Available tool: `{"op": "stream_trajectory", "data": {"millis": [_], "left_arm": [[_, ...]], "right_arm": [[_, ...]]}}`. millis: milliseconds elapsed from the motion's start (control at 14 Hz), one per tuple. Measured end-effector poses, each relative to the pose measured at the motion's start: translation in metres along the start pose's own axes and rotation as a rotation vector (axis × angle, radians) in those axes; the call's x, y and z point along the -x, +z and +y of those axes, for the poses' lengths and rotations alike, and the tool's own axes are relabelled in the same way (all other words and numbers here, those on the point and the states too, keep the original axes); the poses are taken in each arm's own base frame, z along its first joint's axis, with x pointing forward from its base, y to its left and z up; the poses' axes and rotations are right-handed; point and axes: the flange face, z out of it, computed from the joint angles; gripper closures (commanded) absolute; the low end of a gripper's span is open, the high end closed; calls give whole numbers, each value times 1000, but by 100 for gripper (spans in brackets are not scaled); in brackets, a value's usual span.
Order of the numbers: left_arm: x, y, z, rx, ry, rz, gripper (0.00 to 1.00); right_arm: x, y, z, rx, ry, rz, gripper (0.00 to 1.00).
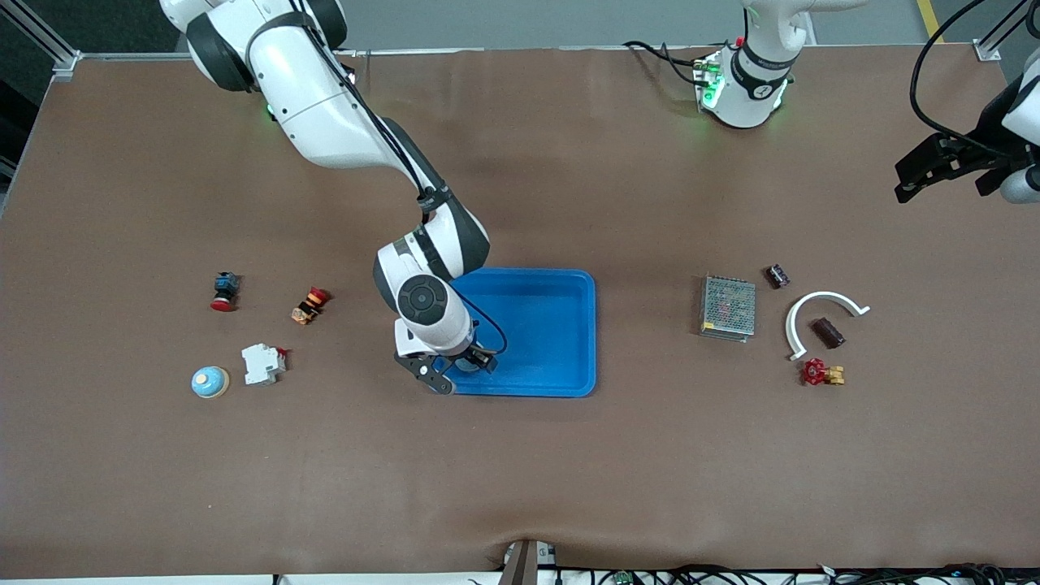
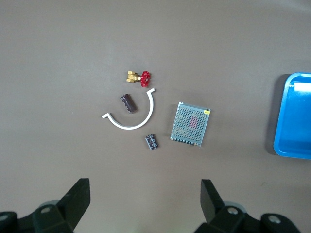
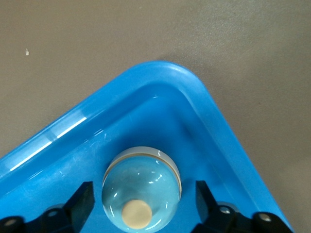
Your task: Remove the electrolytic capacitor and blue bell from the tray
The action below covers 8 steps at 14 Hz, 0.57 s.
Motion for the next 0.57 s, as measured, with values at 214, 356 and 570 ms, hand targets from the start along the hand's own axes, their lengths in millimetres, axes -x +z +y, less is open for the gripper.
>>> {"op": "stream_trajectory", "data": {"millis": [214,356,570], "left_arm": [[0,1,0,0,-1,-2,0],[0,1,-1,0,-3,-2,0],[0,0,-5,0,-10,-1,0]], "right_arm": [[0,0,-1,-9,0,4,28],[1,0,-2,-10,-2,4,46],[3,-2,-3,-12,-7,7,66]]}}
